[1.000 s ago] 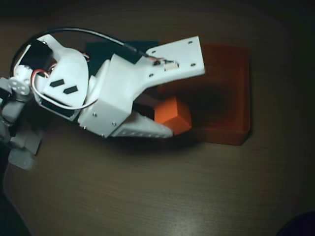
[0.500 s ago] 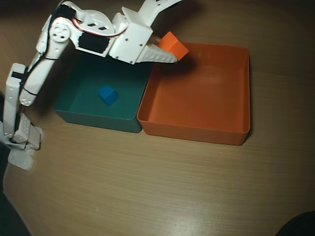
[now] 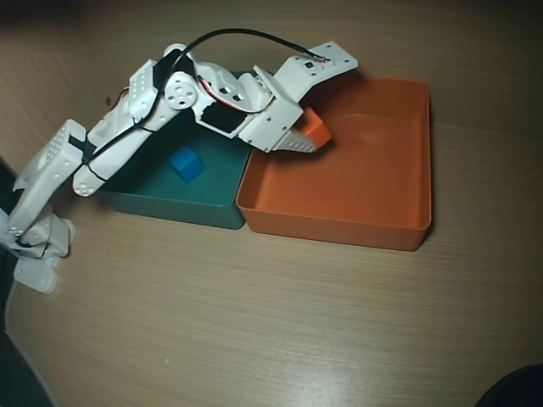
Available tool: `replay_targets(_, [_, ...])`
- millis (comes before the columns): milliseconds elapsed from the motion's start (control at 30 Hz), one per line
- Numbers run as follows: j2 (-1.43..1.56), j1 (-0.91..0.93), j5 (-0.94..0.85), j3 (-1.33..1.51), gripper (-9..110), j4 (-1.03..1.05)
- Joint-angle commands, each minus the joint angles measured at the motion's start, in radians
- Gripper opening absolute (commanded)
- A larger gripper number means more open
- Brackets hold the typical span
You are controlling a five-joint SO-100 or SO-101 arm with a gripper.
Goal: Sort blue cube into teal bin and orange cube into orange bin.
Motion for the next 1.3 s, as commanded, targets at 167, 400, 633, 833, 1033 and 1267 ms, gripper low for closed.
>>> replay_targets(167, [0.031, 0.012, 0.006, -0.097, 15, -0.077])
replay_targets(400, [-0.038, 0.046, 0.006, -0.098, 34, -0.285])
replay_targets(633, [-0.092, 0.060, -0.003, -0.097, 32, -0.420])
replay_targets(833, [-0.081, 0.058, -0.002, -0.092, 32, -0.402])
replay_targets(1033, [-0.078, 0.055, -0.008, -0.094, 32, -0.351])
replay_targets(1267, [0.002, 0.048, 0.006, -0.087, 20, -0.259])
